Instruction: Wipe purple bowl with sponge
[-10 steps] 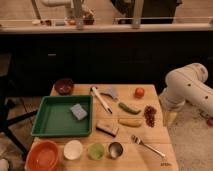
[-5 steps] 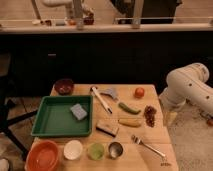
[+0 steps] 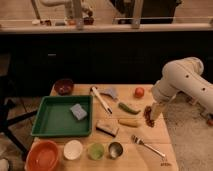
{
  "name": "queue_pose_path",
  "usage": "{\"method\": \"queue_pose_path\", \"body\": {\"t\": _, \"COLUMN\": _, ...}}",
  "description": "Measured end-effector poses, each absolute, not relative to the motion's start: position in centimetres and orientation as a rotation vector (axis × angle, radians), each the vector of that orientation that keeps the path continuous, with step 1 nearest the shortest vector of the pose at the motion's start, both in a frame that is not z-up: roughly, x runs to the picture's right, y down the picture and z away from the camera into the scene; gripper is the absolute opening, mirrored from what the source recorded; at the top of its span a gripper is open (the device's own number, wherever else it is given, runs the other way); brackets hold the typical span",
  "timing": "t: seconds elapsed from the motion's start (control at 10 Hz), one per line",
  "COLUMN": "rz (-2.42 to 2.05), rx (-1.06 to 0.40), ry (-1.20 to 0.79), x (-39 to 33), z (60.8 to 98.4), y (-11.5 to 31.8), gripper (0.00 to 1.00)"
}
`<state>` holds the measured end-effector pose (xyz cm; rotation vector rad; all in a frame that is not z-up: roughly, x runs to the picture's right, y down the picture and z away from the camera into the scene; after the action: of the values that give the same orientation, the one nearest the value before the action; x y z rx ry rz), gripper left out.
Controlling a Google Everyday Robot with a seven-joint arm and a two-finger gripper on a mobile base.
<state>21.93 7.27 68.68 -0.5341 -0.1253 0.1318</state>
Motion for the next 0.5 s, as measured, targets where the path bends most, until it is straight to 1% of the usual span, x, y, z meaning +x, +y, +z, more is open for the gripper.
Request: {"method": "queue_pose_path", "body": {"t": 0.5, "rz": 0.141, "rx": -0.537, "ry": -0.193, "x": 13.6, "z": 69.3, "y": 4.9, "gripper": 0.80}}
